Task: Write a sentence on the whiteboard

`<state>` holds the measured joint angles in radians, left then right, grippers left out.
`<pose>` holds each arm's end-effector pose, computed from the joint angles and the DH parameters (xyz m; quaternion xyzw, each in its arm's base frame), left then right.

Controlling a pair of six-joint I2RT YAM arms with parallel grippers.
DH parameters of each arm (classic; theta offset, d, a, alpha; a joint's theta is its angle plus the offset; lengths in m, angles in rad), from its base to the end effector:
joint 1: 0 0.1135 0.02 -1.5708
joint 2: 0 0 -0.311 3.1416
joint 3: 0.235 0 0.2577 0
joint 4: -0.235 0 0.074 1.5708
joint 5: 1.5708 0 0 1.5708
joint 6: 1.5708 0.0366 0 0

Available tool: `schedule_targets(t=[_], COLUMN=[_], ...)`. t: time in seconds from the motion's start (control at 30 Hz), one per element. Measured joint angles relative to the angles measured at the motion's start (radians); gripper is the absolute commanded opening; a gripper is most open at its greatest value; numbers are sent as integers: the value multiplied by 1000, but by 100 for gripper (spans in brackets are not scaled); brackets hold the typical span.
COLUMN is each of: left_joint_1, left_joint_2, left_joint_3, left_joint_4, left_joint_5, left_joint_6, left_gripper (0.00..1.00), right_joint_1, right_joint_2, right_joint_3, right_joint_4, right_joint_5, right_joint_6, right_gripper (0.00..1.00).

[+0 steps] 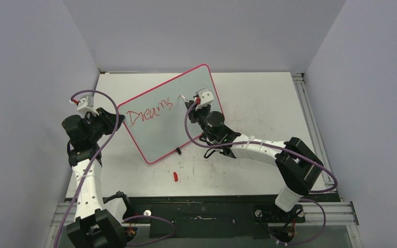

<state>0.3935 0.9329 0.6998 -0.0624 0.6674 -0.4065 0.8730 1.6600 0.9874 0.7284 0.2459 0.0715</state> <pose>0.1849 0.0522 0.3339 -0.1160 0.7752 -0.2668 0.5607 0.2577 0.2935 0.3202 -0.1840 0.6627 0.2530 0.6805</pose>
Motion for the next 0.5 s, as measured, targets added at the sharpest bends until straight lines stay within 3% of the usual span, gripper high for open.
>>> schedule_targets(t=[0.5], left_joint_1=[0], left_joint_2=[0], left_joint_3=[0], left_joint_4=[-1], left_joint_5=[0], left_joint_6=[0], left_gripper=[19], right_joint_1=[25], right_joint_2=[0], right_joint_3=[32], right_joint_4=[5], right_joint_5=[1], right_joint_6=[-28], right_gripper=[5])
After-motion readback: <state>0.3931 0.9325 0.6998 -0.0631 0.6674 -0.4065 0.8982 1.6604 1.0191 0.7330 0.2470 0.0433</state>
